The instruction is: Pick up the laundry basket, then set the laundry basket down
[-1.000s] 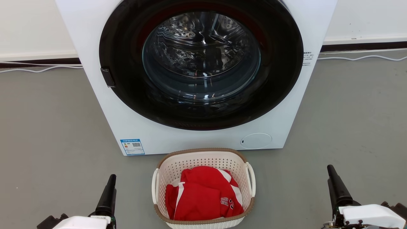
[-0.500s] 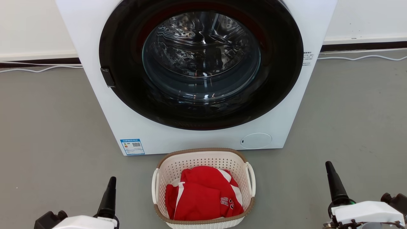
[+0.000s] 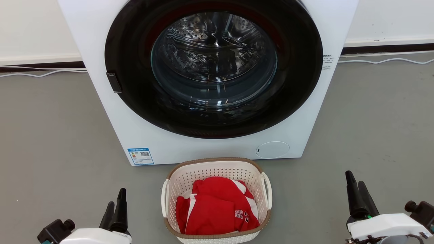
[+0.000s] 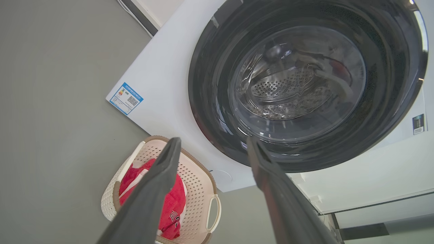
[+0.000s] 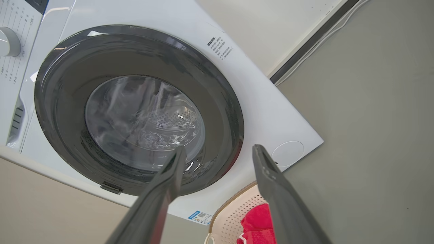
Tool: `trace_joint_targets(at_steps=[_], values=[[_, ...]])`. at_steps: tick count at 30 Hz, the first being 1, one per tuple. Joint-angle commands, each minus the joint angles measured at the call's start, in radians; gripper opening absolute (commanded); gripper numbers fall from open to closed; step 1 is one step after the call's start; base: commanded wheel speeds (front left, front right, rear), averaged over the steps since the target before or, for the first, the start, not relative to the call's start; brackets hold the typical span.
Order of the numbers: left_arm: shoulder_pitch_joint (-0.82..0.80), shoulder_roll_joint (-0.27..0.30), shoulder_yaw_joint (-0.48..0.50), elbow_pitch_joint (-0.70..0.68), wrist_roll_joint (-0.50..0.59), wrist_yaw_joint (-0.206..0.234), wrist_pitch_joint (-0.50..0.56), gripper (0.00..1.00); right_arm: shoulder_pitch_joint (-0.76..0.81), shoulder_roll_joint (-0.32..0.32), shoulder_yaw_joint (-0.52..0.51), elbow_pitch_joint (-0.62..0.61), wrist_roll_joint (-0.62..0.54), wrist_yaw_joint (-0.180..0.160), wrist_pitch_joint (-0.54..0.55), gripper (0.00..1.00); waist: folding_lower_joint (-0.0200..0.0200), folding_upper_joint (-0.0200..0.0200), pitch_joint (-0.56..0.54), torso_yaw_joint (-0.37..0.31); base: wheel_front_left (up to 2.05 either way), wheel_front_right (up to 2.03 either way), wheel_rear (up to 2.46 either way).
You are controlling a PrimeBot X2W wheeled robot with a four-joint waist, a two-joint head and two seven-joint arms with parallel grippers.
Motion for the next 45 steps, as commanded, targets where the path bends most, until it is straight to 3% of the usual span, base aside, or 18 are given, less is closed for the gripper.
trace_joint_targets(at_steps=[1, 45], values=[[-0.010, 0.009, 0.010, -0.032, 0.032, 0.010, -0.012, 1.00, -0.008, -0.014, 0.012, -0.036, -0.036, 0.004, -0.016, 1.00, -0.0001, 0.0000, 0.000, 0.000, 0.00, 0.00, 0.00], [0.030, 0.015, 0.016, -0.081, 0.596, 0.065, -0.144, 1.00, 0.013, -0.017, 0.038, -0.059, -0.619, 0.007, -0.148, 1.00, -0.0001, 0.0000, 0.004, -0.006, 0.00, 0.00, 0.00]])
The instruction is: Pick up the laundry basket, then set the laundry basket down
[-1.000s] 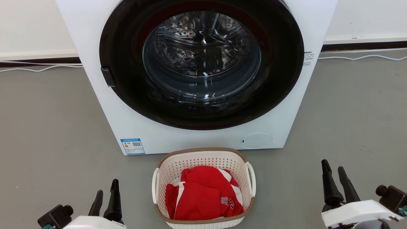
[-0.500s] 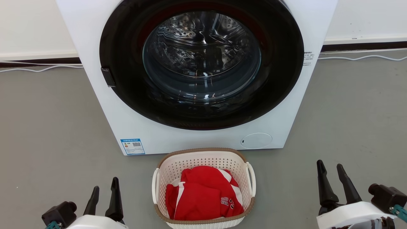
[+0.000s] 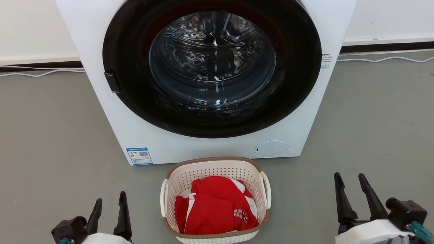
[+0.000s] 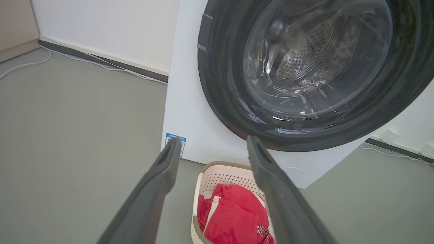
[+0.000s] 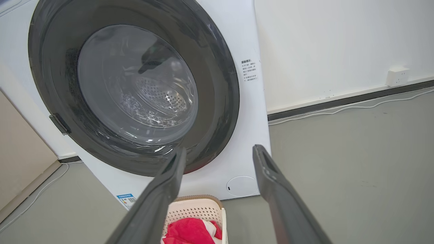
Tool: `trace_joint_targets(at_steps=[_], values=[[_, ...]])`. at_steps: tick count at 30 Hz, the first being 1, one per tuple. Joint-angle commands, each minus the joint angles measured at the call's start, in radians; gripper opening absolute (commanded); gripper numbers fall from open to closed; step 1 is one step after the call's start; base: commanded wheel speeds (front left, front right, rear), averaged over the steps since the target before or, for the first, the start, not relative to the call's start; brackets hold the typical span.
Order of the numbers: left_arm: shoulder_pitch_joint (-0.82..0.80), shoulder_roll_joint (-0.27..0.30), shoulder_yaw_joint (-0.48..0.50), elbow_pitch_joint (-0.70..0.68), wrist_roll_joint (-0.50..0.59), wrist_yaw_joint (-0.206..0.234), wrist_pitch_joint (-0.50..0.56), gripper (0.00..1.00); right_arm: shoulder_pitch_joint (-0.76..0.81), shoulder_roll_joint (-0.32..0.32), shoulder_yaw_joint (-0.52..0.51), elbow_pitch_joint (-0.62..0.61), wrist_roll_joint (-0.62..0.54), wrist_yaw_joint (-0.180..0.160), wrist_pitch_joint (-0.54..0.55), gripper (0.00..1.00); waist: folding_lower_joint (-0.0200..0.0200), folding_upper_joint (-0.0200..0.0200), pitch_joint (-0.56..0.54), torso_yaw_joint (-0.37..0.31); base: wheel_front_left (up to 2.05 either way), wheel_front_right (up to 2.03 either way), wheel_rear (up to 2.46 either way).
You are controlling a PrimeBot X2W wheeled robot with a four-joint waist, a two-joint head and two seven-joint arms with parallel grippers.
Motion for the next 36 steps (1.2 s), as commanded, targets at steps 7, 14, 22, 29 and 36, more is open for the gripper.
trace_joint_targets(at_steps=[7, 14, 22, 29, 36], values=[[-0.005, 0.012, 0.022, -0.039, 0.109, 0.020, -0.034, 1.00, -0.008, -0.012, 0.017, -0.038, -0.117, 0.006, -0.038, 1.00, 0.0000, 0.0000, 0.002, -0.002, 0.00, 0.00, 0.00], [0.003, 0.013, 0.021, -0.045, 0.195, 0.029, -0.055, 1.00, -0.008, -0.016, 0.014, -0.045, -0.209, 0.007, -0.058, 1.00, 0.0000, 0.0000, 0.004, -0.002, 0.00, 0.00, 0.00], [0.008, 0.014, 0.019, -0.051, 0.279, 0.038, -0.076, 1.00, -0.007, -0.018, 0.017, -0.050, -0.299, 0.007, -0.079, 1.00, 0.0000, 0.0000, 0.007, -0.003, 0.00, 0.00, 0.00], [0.013, 0.014, 0.018, -0.052, 0.307, 0.042, -0.083, 1.00, -0.005, -0.017, 0.017, -0.052, -0.331, 0.008, -0.086, 1.00, 0.0000, 0.0000, 0.007, -0.006, 0.00, 0.00, 0.00], [0.012, 0.014, 0.017, -0.052, 0.306, 0.041, -0.083, 1.00, -0.007, -0.015, 0.012, -0.050, -0.328, 0.008, -0.086, 1.00, 0.0000, 0.0000, 0.010, -0.009, 0.00, 0.00, 0.00]])
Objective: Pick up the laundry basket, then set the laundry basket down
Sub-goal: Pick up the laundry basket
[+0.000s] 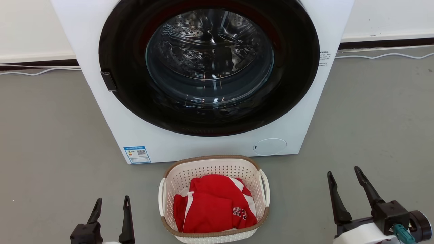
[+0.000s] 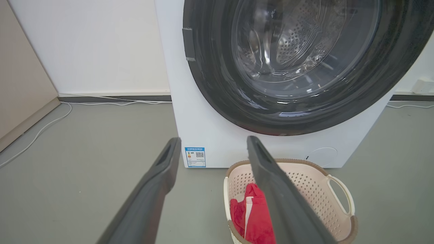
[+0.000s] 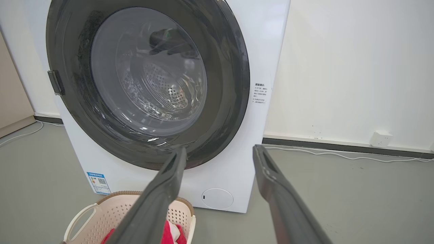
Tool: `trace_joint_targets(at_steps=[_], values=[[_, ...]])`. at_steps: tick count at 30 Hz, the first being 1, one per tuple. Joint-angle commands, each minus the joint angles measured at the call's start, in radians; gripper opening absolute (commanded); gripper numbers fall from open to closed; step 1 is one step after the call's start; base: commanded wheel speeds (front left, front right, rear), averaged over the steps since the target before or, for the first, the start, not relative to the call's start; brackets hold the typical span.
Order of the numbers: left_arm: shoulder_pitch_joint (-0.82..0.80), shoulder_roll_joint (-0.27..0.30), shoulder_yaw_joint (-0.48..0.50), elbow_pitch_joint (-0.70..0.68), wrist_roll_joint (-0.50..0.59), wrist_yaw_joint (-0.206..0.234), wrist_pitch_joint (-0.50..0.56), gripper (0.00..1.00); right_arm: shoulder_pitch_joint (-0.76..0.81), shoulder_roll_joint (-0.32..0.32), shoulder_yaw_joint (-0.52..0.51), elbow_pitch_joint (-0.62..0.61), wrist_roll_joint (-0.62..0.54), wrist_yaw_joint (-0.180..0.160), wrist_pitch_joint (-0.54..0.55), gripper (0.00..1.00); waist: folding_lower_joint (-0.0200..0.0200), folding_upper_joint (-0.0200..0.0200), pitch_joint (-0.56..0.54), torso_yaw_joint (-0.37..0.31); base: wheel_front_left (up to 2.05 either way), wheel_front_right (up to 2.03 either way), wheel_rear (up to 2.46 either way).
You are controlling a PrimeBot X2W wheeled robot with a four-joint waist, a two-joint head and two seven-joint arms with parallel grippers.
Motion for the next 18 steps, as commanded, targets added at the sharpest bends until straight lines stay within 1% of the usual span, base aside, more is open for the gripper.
trace_joint_targets(at_steps=[1, 10, 13, 18], values=[[-0.024, 0.010, 0.027, -0.027, 0.004, 0.008, -0.010, 1.00, -0.008, -0.012, 0.016, -0.024, -0.004, 0.007, -0.014, 1.00, 0.0000, 0.0000, 0.001, 0.000, 0.00, 0.00, 0.00], [-0.059, 0.010, 0.018, -0.015, -0.009, 0.003, -0.010, 1.00, -0.037, -0.005, -0.003, -0.037, 0.013, 0.007, -0.014, 1.00, 0.0000, 0.0000, 0.047, 0.002, 0.00, 0.00, 0.00], [-0.085, 0.010, 0.012, 0.012, -0.036, -0.003, -0.010, 1.00, -0.061, 0.000, -0.013, -0.020, 0.019, 0.007, -0.014, 1.00, 0.0000, 0.0000, 0.073, 0.006, 0.00, 0.00, 0.00], [-0.152, 0.010, -0.002, 0.059, -0.044, -0.017, -0.010, 1.00, -0.119, 0.006, -0.023, 0.021, 0.016, 0.007, -0.014, 1.00, 0.0000, 0.0000, 0.133, 0.008, 0.00, 0.00, 0.00]])
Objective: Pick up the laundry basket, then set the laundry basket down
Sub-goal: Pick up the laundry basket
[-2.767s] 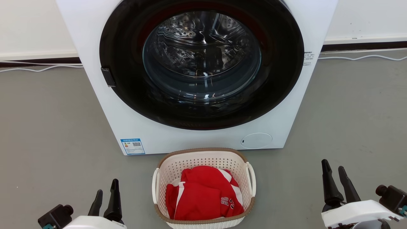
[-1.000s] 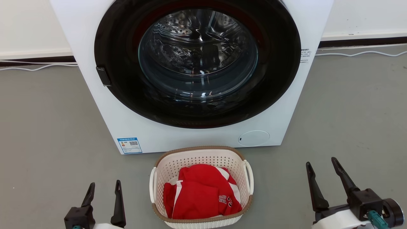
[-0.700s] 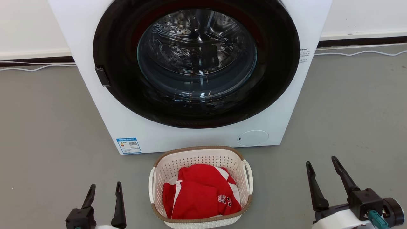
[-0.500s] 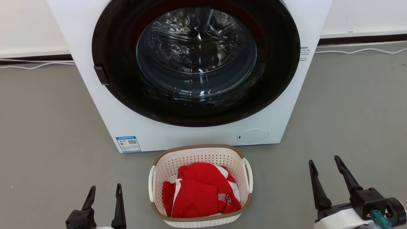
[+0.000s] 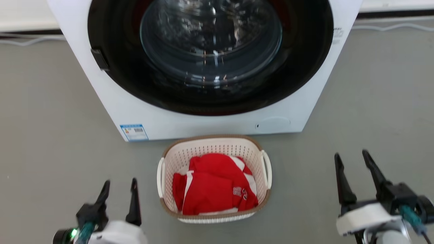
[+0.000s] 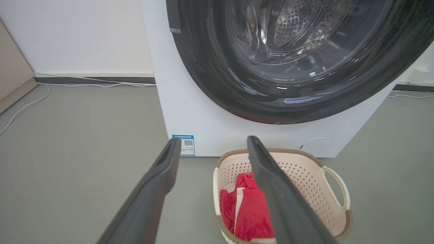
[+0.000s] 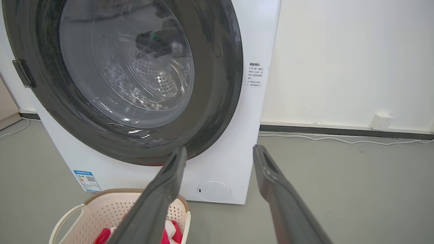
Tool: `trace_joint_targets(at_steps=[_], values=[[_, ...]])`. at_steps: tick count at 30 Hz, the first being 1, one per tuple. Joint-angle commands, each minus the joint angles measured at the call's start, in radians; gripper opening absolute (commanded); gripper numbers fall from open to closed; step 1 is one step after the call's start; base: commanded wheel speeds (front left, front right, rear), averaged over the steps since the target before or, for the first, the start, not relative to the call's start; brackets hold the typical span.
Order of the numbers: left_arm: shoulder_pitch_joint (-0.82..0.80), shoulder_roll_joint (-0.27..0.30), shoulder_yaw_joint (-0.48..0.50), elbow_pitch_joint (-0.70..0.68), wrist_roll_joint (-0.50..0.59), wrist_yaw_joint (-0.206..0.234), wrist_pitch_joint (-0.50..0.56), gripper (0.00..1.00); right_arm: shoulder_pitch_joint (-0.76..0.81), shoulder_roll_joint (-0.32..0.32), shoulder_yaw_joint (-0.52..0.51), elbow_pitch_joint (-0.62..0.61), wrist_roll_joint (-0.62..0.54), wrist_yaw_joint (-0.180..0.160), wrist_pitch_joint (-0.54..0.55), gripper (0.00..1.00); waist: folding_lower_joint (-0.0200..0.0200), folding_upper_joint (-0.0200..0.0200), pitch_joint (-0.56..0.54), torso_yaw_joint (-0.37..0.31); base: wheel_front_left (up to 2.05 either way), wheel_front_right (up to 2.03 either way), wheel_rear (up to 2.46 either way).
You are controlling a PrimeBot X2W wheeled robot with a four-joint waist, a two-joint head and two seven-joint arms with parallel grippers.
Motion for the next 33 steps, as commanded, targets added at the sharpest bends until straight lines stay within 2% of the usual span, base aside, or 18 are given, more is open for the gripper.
trace_joint_targets(at_steps=[1, 10, 15, 20, 26, 33], values=[[-0.079, 0.010, 0.017, 0.010, -0.006, -0.015, -0.009, 1.00, -0.069, -0.003, 0.020, 0.007, 0.003, 0.007, -0.014, 1.00, 0.0000, 0.0000, 0.047, 0.003, 0.00, 0.00, 0.00], [-0.295, 0.011, -0.013, 0.240, 0.005, -0.051, -0.009, 1.00, -0.228, 0.000, 0.041, 0.167, 0.008, 0.007, -0.014, 1.00, 0.0000, 0.0000, 0.199, 0.017, 0.00, 0.00, 0.00], [-0.435, 0.012, -0.025, 0.396, 0.008, -0.067, -0.009, 1.00, -0.350, 0.001, 0.031, 0.363, 0.015, 0.007, -0.014, 1.00, 0.0000, 0.0000, 0.301, 0.023, 0.00, 0.00, 0.00], [-0.582, 0.012, -0.041, 0.537, 0.015, -0.065, -0.009, 1.00, -0.495, 0.001, 0.051, 0.536, 0.017, 0.007, -0.014, 1.00, 0.0000, 0.0000, 0.415, 0.034, 0.00, 0.00, 0.00], [-0.730, 0.012, -0.043, 0.698, -0.002, -0.059, -0.009, 1.00, -0.623, 0.001, 0.105, 0.615, 0.057, 0.007, -0.014, 1.00, 0.0000, 0.0000, 0.537, 0.036, 0.00, 0.00, 0.00], [-0.863, 0.022, -0.045, 0.790, -0.006, -0.053, -0.009, 1.00, -0.711, 0.001, 0.116, 0.649, 0.061, 0.007, -0.014, 1.00, 0.0000, 0.0000, 0.655, 0.033, 0.00, 0.00, 0.00]])
